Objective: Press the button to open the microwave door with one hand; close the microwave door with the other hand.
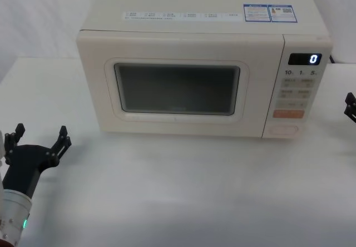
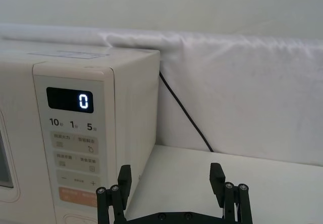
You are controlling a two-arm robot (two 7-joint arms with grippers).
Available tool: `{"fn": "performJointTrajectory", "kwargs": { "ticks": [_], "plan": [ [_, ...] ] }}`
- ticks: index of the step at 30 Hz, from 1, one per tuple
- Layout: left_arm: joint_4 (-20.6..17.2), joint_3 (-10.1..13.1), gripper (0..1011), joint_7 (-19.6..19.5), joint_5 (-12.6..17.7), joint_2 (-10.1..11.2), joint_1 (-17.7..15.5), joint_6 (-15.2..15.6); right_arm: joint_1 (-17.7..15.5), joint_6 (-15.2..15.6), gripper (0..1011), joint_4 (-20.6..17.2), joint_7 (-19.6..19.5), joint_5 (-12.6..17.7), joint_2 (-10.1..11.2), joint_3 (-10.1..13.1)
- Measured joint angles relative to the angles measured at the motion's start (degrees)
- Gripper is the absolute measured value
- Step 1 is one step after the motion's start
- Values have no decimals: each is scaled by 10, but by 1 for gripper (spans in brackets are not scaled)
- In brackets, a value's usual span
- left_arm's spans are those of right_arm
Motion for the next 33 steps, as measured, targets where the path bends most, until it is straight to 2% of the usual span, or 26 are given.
{"fn": "performJointTrajectory", "kwargs": {
  "ticks": [33],
  "plan": [
    [0, 0, 1001, 0, 0, 0, 0, 0, 0, 0, 1002, 0, 0, 0, 0, 0]
  ]
}}
